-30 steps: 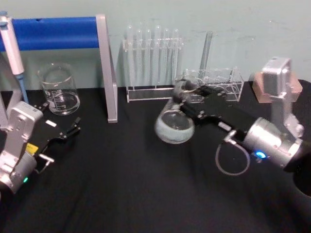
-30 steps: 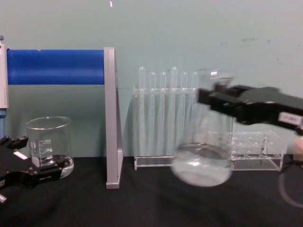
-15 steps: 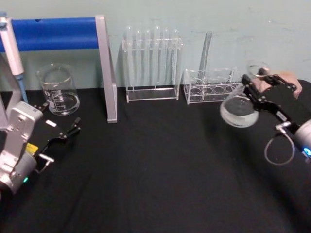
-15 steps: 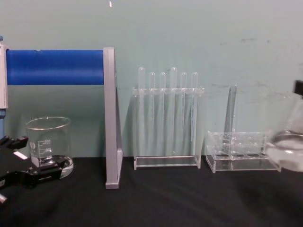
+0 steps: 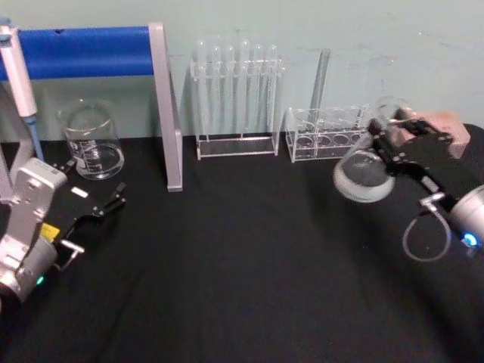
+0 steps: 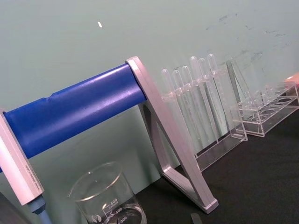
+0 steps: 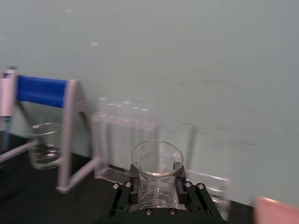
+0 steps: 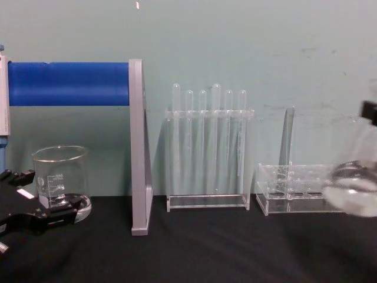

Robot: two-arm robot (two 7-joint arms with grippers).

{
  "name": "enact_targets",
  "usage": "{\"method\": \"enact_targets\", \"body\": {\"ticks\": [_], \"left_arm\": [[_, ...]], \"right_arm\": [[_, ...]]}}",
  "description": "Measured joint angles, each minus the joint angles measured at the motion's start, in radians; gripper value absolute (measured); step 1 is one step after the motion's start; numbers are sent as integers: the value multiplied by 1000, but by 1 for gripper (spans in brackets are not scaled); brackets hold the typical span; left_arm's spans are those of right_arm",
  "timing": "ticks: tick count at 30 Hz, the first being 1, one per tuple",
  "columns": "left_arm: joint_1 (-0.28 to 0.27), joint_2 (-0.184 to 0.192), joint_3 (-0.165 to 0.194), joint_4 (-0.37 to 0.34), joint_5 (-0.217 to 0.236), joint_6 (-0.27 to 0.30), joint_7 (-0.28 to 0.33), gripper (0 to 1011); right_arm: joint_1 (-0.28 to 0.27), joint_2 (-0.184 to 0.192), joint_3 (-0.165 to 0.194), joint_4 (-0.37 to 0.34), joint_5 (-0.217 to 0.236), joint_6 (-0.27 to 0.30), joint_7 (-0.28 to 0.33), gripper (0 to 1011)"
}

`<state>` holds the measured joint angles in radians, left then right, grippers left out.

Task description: Grasp the erlenmeyer flask with one hand, shake it three times, then place it back.

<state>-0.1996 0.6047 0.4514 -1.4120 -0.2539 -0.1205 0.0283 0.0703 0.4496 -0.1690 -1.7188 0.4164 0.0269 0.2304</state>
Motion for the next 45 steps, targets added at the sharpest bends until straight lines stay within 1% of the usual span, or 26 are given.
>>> {"method": "enact_targets", "body": {"ticks": [4, 5, 6, 7, 10, 11, 14, 15, 16, 17, 23, 28, 31, 34, 39, 40, 41, 45], "left_arm": [[0, 0, 0, 0, 0, 0, 0, 1001], [0, 0, 0, 0, 0, 0, 0, 1001], [0, 0, 0, 0, 0, 0, 0, 1001], [0, 0, 0, 0, 0, 0, 0, 1001], [0, 0, 0, 0, 0, 0, 0, 1001], [0, 0, 0, 0, 0, 0, 0, 1001], [0, 0, 0, 0, 0, 0, 0, 1001], [0, 0, 0, 0, 0, 0, 0, 1001], [0, 0, 0, 0, 0, 0, 0, 1001], [0, 0, 0, 0, 0, 0, 0, 1001], [0, 0, 0, 0, 0, 0, 0, 1001], [0, 0, 0, 0, 0, 0, 0, 1001], [0, 0, 0, 0, 0, 0, 0, 1001], [0, 0, 0, 0, 0, 0, 0, 1001], [0, 0, 0, 0, 0, 0, 0, 1001], [0, 0, 0, 0, 0, 0, 0, 1001], [0, 0, 0, 0, 0, 0, 0, 1001], [0, 0, 0, 0, 0, 0, 0, 1001]], "right_arm": [[28, -11, -35, 15, -3, 1, 50, 448], [43, -17, -54, 24, -4, 1, 78, 448], [52, -20, -64, 29, -5, 1, 91, 448], [67, -25, -86, 38, -5, 1, 118, 448], [91, -32, -122, 53, -5, 1, 160, 448], [107, -36, -146, 61, -2, 1, 189, 448], [132, -41, -184, 74, 3, -2, 230, 448], [147, -43, -210, 82, 8, -4, 258, 448], [155, -45, -221, 87, 10, -6, 271, 448], [169, -48, -243, 94, 14, -9, 293, 448], [208, -55, -299, 116, 32, -16, 352, 448], [220, -52, -316, 123, 44, -19, 360, 448], [221, -48, -316, 123, 49, -21, 354, 448], [219, -39, -310, 124, 55, -25, 334, 448], [195, -22, -273, 114, 60, -27, 270, 448], [185, -17, -257, 109, 60, -28, 246, 448], [185, -17, -257, 109, 60, -28, 246, 448], [143, -2, -195, 89, 55, -29, 165, 448]]}}
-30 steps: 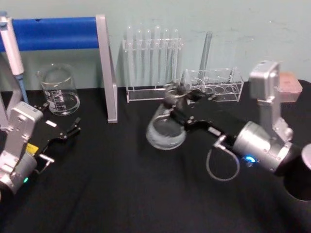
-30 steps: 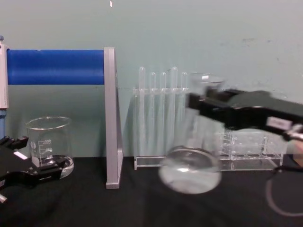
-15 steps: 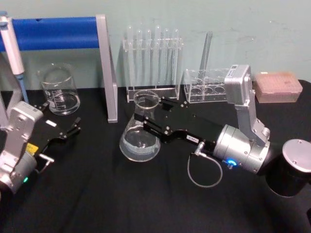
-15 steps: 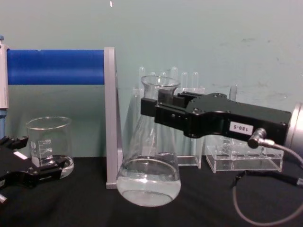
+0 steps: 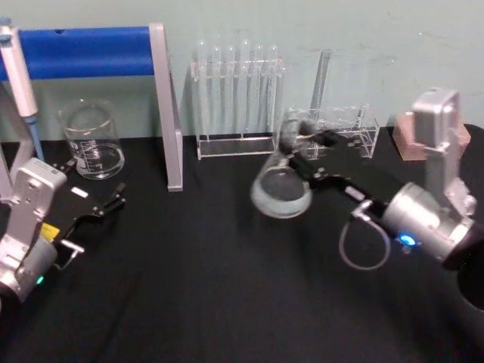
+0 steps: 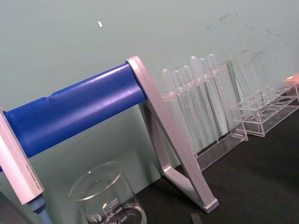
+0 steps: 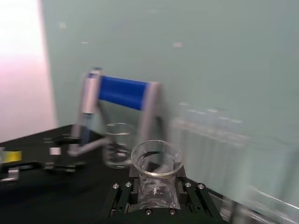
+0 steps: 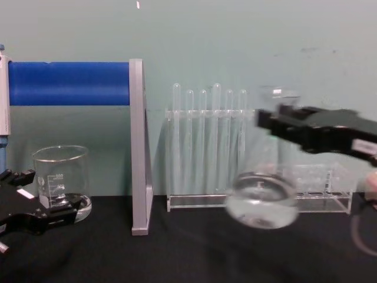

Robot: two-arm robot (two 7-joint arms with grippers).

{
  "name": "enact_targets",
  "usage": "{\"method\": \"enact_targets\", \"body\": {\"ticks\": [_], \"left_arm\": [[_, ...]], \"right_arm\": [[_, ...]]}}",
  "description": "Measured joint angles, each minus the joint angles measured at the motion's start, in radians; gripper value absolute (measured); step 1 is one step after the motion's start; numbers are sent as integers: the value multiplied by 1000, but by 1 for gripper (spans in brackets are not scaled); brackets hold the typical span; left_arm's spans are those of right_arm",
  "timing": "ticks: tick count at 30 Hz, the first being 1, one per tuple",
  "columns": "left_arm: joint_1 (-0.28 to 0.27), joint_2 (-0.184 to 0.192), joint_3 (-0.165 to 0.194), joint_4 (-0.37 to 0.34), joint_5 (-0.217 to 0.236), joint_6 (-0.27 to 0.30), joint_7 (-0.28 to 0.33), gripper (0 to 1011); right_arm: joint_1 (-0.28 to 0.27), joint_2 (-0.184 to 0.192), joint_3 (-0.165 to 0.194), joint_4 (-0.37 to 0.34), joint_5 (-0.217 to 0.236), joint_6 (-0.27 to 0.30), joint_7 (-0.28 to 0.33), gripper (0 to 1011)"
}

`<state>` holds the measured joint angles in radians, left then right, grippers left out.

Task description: Grasp the erlenmeyer flask with one hand, shake it three times, then place it back.

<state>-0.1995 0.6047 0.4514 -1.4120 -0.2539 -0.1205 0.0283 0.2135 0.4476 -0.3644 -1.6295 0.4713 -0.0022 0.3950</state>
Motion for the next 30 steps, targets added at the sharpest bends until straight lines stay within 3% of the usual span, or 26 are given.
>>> {"method": "enact_targets", "body": {"ticks": [5, 6, 9, 15, 23, 30], "left_arm": [[0, 0, 0, 0, 0, 0, 0, 1001], [0, 0, 0, 0, 0, 0, 0, 1001], [0, 0, 0, 0, 0, 0, 0, 1001], [0, 0, 0, 0, 0, 0, 0, 1001], [0, 0, 0, 0, 0, 0, 0, 1001], [0, 0, 0, 0, 0, 0, 0, 1001]], "right_arm": [[-69, 18, 90, -37, -24, 8, -104, 448], [-69, 18, 90, -37, -24, 8, -104, 448], [-122, 25, 158, -65, -37, 20, -176, 448], [-180, 22, 238, -93, -56, 33, -253, 448], [-187, 5, 264, -91, -72, 41, -262, 448], [-138, -14, 230, -53, -82, 46, -202, 448]]}}
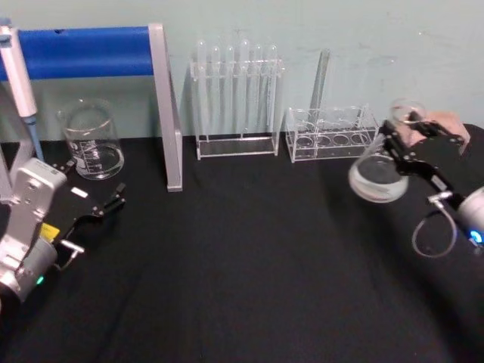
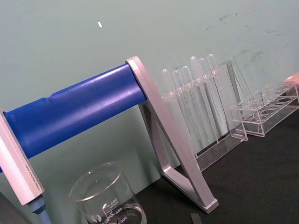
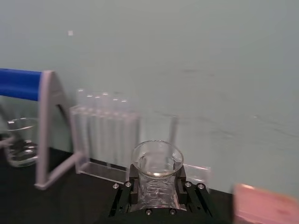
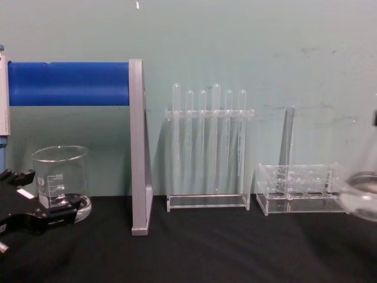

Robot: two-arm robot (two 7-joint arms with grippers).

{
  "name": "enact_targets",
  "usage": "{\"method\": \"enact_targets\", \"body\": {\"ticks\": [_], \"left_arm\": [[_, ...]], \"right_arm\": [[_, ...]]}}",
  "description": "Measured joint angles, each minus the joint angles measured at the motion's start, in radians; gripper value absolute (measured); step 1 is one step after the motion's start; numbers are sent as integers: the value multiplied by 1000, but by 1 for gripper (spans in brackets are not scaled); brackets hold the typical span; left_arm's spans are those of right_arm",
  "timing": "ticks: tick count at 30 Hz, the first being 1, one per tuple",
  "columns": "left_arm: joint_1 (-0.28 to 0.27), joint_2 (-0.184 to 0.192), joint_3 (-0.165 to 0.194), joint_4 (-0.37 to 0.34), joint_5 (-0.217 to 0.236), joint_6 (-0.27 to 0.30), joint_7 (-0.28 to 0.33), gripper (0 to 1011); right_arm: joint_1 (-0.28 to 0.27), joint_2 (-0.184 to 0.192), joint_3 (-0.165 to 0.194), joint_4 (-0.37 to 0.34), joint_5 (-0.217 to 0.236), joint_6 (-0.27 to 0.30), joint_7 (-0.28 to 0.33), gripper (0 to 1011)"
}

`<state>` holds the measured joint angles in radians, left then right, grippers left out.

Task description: Grasp the erlenmeyer flask with one hand, shake it three times, then place it back.

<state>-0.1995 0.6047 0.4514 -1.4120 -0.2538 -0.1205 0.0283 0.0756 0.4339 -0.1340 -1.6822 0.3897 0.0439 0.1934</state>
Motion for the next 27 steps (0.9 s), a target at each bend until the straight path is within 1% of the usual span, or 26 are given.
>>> {"method": "enact_targets", "body": {"ticks": [1, 2, 3, 5, 7, 8, 9, 10, 11, 12, 15, 16, 18, 19, 21, 27], "left_arm": [[0, 0, 0, 0, 0, 0, 0, 1001], [0, 0, 0, 0, 0, 0, 0, 1001], [0, 0, 0, 0, 0, 0, 0, 1001], [0, 0, 0, 0, 0, 0, 0, 1001], [0, 0, 0, 0, 0, 0, 0, 1001], [0, 0, 0, 0, 0, 0, 0, 1001], [0, 0, 0, 0, 0, 0, 0, 1001], [0, 0, 0, 0, 0, 0, 0, 1001], [0, 0, 0, 0, 0, 0, 0, 1001], [0, 0, 0, 0, 0, 0, 0, 1001], [0, 0, 0, 0, 0, 0, 0, 1001], [0, 0, 0, 0, 0, 0, 0, 1001], [0, 0, 0, 0, 0, 0, 0, 1001], [0, 0, 0, 0, 0, 0, 0, 1001], [0, 0, 0, 0, 0, 0, 0, 1001], [0, 0, 0, 0, 0, 0, 0, 1001]], "right_arm": [[8, -3, -7, 6, -1, 0, 11, 448], [26, -9, -22, 18, -2, 1, 35, 448], [26, -9, -22, 18, -2, 1, 35, 448], [63, -21, -59, 47, -5, 3, 88, 448], [82, -27, -79, 61, -5, 3, 118, 448], [103, -34, -103, 76, -5, 3, 148, 448], [103, -34, -103, 76, -5, 3, 148, 448], [122, -39, -128, 90, -4, 3, 180, 448], [130, -41, -139, 95, -4, 2, 192, 448], [149, -46, -165, 107, 0, -1, 223, 448], [174, -51, -204, 124, 8, -6, 267, 448], [188, -55, -227, 131, 13, -9, 293, 448], [202, -58, -251, 138, 18, -12, 318, 448], [213, -61, -269, 143, 22, -15, 338, 448], [226, -64, -293, 149, 29, -18, 361, 448], [240, -67, -321, 157, 41, -24, 378, 448]]}}
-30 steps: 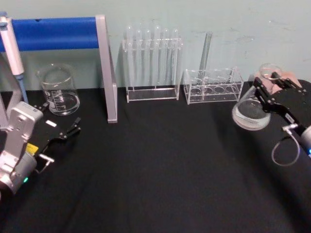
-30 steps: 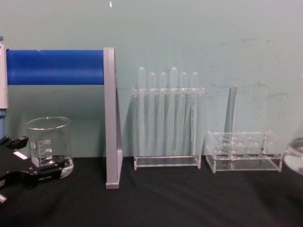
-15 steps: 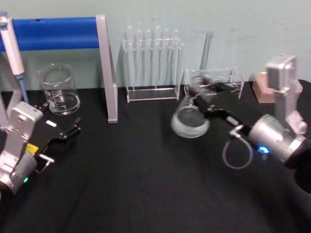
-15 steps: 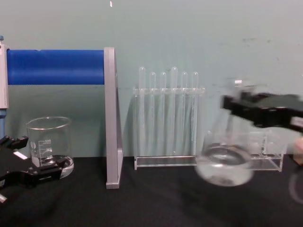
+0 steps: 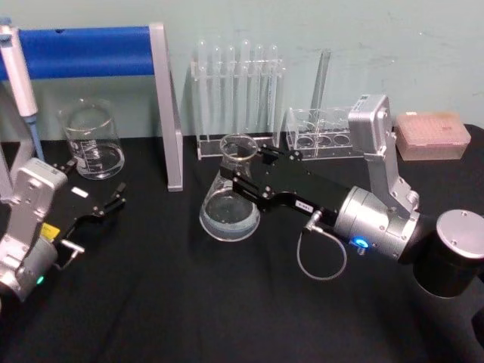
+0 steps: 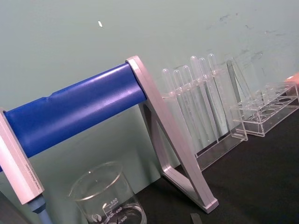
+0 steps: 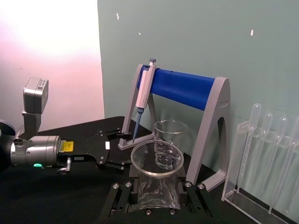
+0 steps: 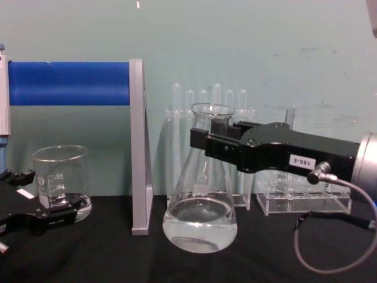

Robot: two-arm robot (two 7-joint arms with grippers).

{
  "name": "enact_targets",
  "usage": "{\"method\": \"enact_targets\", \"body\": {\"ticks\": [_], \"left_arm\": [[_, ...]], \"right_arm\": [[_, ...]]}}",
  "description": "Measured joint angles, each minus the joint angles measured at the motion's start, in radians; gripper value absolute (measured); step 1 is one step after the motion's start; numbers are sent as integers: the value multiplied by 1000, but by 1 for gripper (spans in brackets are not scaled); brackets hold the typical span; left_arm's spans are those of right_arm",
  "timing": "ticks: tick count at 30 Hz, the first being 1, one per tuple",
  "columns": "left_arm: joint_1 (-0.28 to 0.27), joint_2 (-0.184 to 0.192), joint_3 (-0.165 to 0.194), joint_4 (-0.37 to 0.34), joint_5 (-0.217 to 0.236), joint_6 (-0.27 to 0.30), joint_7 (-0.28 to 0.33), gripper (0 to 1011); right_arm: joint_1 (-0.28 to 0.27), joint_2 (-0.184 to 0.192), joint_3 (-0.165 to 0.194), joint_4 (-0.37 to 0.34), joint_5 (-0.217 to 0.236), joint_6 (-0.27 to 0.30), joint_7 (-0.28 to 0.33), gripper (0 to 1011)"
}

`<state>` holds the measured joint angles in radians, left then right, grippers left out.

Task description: Grasp the erlenmeyer flask with one hand, shake it three times, then place it back.

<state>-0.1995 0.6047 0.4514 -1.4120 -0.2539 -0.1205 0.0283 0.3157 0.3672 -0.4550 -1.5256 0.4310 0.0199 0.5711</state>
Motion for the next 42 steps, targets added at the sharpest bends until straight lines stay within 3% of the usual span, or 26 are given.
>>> {"method": "enact_targets", "body": {"ticks": [5, 10, 20, 29, 36, 42], "left_arm": [[0, 0, 0, 0, 0, 0, 0, 1001], [0, 0, 0, 0, 0, 0, 0, 1001], [0, 0, 0, 0, 0, 0, 0, 1001], [0, 0, 0, 0, 0, 0, 0, 1001], [0, 0, 0, 0, 0, 0, 0, 1001], [0, 0, 0, 0, 0, 0, 0, 1001]], "right_arm": [[0, 7, -4, -1, 11, -4, -18, 448], [-15, 22, 15, -18, 17, -7, -65, 448], [-107, 61, 134, -83, 10, -5, -223, 448], [-240, 84, 282, -175, -14, 12, -363, 448], [-296, 82, 346, -213, -29, 20, -413, 448], [-298, 70, 352, -216, -41, 24, -408, 448]]}}
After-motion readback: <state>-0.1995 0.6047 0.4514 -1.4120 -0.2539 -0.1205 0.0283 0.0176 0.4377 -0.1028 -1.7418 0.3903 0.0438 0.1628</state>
